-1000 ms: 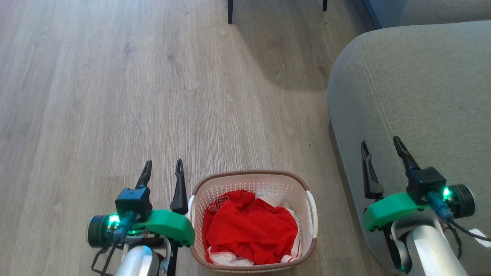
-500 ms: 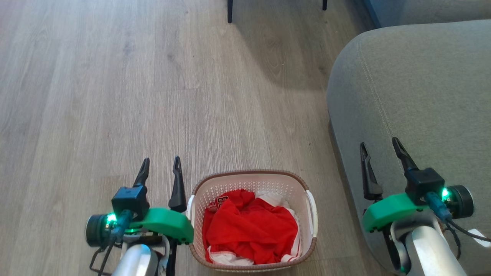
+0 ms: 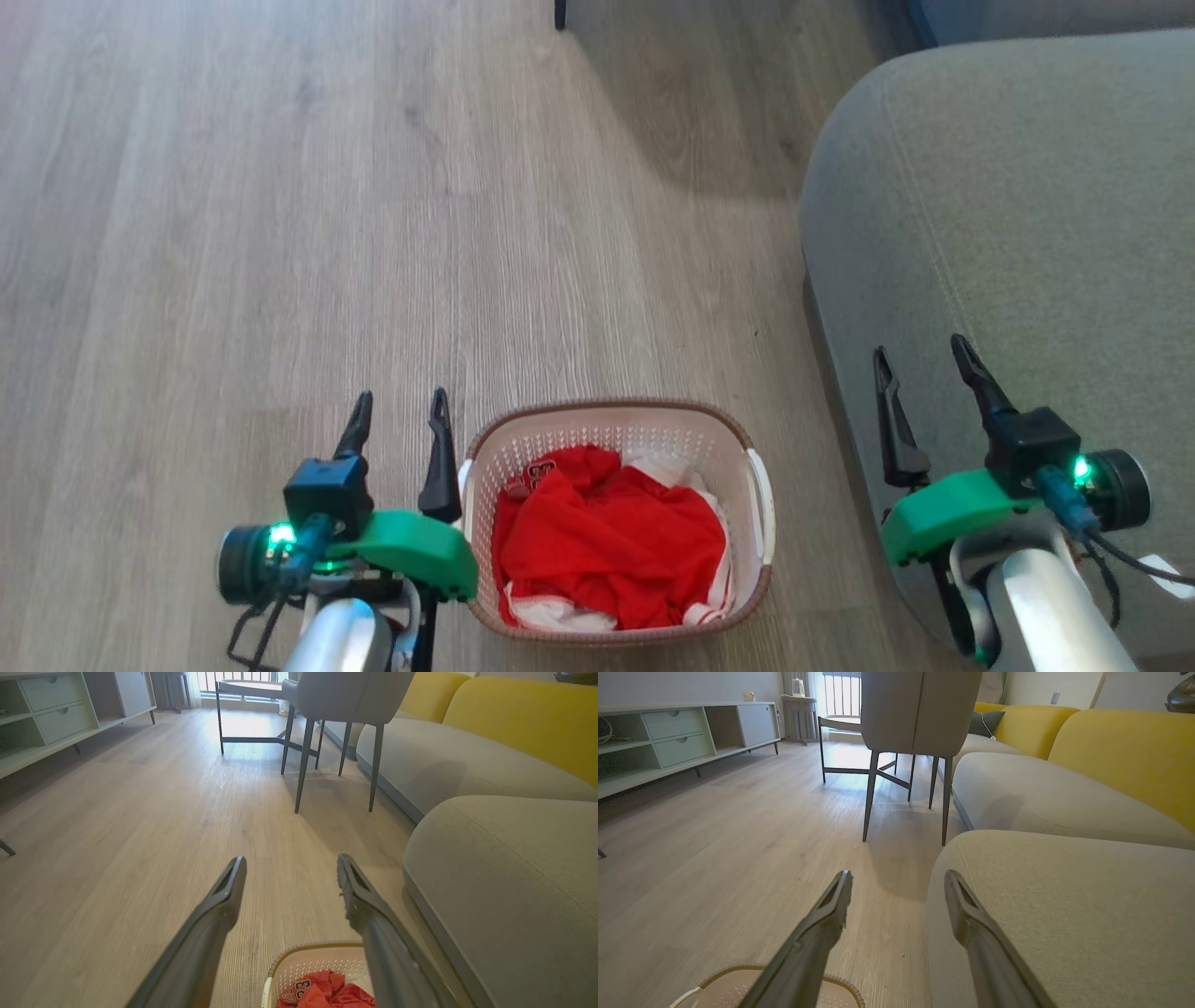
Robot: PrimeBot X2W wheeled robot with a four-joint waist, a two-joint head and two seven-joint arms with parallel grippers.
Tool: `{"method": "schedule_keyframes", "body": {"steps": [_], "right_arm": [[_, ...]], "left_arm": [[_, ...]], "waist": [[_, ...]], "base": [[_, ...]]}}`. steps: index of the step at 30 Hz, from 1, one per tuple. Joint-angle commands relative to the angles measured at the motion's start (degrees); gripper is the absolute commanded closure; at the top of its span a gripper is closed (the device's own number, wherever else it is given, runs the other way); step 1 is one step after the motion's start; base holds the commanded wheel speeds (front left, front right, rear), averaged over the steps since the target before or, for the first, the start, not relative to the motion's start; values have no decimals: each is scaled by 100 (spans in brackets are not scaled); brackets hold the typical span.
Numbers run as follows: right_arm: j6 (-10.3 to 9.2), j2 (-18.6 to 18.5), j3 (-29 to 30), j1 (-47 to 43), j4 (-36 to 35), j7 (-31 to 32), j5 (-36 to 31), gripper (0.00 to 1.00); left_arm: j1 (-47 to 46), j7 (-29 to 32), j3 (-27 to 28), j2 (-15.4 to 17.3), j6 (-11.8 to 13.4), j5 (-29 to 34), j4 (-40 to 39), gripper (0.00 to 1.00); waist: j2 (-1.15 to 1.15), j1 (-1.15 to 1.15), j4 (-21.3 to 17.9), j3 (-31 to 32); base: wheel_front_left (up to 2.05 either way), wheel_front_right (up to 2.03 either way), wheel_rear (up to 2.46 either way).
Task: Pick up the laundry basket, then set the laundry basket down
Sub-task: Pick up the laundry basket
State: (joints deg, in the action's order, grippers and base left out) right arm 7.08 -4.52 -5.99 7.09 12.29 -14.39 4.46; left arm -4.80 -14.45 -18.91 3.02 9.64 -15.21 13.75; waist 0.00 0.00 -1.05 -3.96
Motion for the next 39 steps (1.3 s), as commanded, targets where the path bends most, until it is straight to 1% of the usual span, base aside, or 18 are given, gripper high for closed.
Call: {"method": "schedule_keyframes", "body": {"steps": [1,6,11,16,18,20,23,26,32,35,39], "right_arm": [[41,-110,-119,322,-120,-61,32,0],[41,-212,-174,409,-31,-61,-2,0],[41,-310,-300,606,126,-61,116,0],[41,-424,-493,901,499,-61,275,0],[41,-445,-531,1037,662,-61,431,0],[41,-466,-609,1187,843,-61,597,0],[41,-505,-783,1427,1259,-61,847,0],[41,-480,-1043,1709,1779,-52,1232,0],[41,-515,-1612,2341,2602,47,1653,0],[41,-500,-1819,2617,2997,87,1782,0],[41,-435,-2068,2947,3478,189,1981,0]], "left_arm": [[-286,-55,127,-14,43,-15,-111,0],[-395,-55,27,-14,47,-94,27,0],[-651,-55,-122,-14,44,-82,408,0],[-984,-55,-227,-14,74,-70,829,0],[-1141,-55,-300,-14,50,-40,1047,0],[-1306,-55,-323,-14,-6,-155,1242,0],[-1592,-55,-399,-14,-64,-203,1542,0],[-1884,-55,-500,-14,-102,-293,1843,0],[-2490,-55,-698,-14,-215,-486,2713,0],[-2758,-55,-794,-14,-337,-649,3174,0],[-3094,-55,-1006,-14,-565,-856,3760,0]], "waist": [[0,0,-3,-114],[0,0,3,-419],[0,0,24,-942],[0,0,34,-1493],[0,0,48,-1710],[0,0,56,-1930],[0,0,69,-2237],[0,0,89,-2537],[0,0,113,-3055],[0,0,124,-3245],[0,0,152,-3451]], "base": [[0,0,0],[0,0,0],[0,0,0],[0,0,0],[0,0,0],[0,0,0],[0,0,0],[0,0,0],[0,0,0],[0,0,0],[0,0,0]]}}
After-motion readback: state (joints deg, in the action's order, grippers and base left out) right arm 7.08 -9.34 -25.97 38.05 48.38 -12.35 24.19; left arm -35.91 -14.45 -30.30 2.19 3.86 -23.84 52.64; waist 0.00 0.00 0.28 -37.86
